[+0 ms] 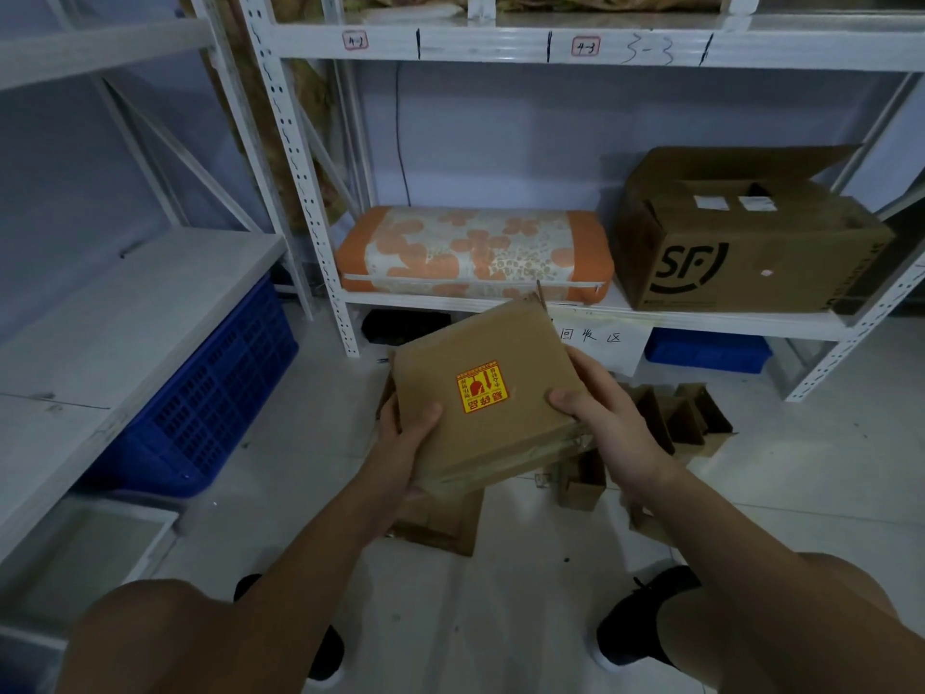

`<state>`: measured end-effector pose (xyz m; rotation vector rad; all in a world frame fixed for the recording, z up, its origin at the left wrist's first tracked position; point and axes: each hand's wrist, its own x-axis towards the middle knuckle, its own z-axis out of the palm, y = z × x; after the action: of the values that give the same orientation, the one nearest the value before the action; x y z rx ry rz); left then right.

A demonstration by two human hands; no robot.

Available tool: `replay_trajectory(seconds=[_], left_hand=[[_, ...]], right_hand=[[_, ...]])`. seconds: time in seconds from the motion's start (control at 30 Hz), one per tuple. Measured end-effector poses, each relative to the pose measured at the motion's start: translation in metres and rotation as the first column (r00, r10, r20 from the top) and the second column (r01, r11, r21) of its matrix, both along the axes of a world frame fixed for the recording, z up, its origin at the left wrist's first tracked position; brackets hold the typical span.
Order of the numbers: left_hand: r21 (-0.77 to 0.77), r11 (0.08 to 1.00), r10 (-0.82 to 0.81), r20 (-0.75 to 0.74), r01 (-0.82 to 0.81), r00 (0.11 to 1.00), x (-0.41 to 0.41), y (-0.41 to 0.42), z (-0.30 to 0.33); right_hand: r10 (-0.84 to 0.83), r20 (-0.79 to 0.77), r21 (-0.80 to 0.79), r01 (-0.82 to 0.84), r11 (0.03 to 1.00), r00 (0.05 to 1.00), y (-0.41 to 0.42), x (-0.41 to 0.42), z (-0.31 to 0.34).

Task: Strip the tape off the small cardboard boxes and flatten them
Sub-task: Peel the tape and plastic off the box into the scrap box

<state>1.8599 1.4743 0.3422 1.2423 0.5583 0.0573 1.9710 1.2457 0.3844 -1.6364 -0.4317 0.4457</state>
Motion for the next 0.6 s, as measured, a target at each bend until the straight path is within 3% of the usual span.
replay_trajectory(seconds=[0.13, 0.4, 0.6], left_hand=[[-0.015, 0.998, 0.065, 0.079, -0.064, 0.995, -0.001, -0.005, -0.003], [0.265, 0.950, 0.096, 0.243, -0.162, 0.965, -0.002, -0.010, 0.000], [0.265, 0.946, 0.108, 0.290, -0.188, 0.951, 0.000, -0.012, 0.004]], right_hand=[[0.041, -0.027, -0.002, -0.041, 0.999, 0.999, 0.000, 0.004, 0.000], [0.039, -0.132, -0.060, -0.047, 0.997, 0.991, 0.003, 0.005, -0.019], [0.034, -0.146, -0.009, -0.036, 0.999, 0.989, 0.004, 0.006, -0.019]])
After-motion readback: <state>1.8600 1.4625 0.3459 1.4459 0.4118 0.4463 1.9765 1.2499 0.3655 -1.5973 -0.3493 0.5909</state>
